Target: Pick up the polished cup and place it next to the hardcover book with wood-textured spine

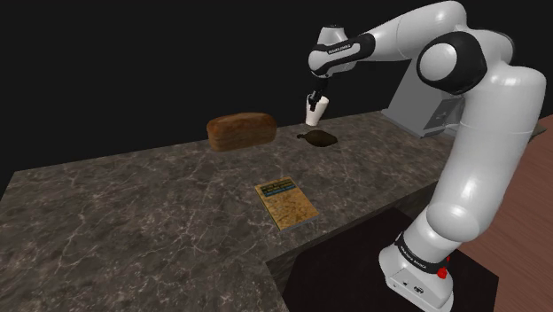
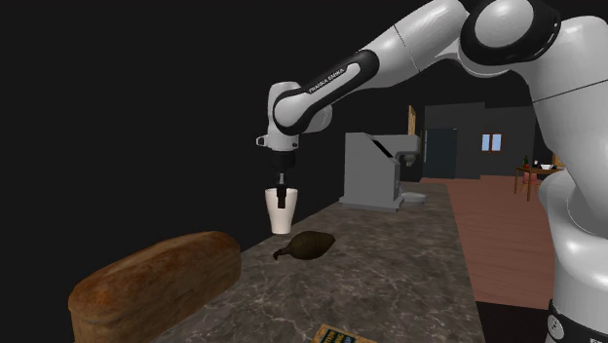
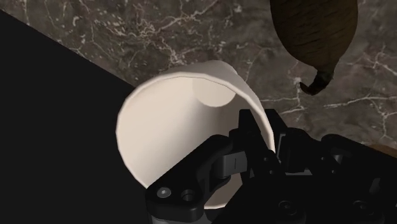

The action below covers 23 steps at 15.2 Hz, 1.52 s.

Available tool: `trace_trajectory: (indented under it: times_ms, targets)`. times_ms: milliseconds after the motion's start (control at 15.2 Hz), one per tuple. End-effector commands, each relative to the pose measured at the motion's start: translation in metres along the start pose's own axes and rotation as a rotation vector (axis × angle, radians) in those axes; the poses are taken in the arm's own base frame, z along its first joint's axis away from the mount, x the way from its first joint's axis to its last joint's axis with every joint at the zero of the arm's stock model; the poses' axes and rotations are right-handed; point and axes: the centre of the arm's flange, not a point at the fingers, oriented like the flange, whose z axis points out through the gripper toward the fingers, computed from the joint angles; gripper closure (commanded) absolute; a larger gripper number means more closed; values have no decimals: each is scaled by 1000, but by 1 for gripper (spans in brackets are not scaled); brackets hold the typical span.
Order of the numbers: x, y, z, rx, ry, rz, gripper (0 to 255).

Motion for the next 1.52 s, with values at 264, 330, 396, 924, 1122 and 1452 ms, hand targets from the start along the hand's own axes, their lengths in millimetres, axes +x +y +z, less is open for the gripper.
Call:
trace_trajectory:
  times_ms: [264,330,396,924,1122,1452]
  targets:
    - [2,4,-32,0,0,0,255]
    - [2,5,-37,0,0,0,255]
    - [2,6,-42,0,0,0,255]
    - [4,12,-84,0,0,0,255]
    - [4,14,-100,0,0,0,255]
    - [5,18,-126,0,0,0,255]
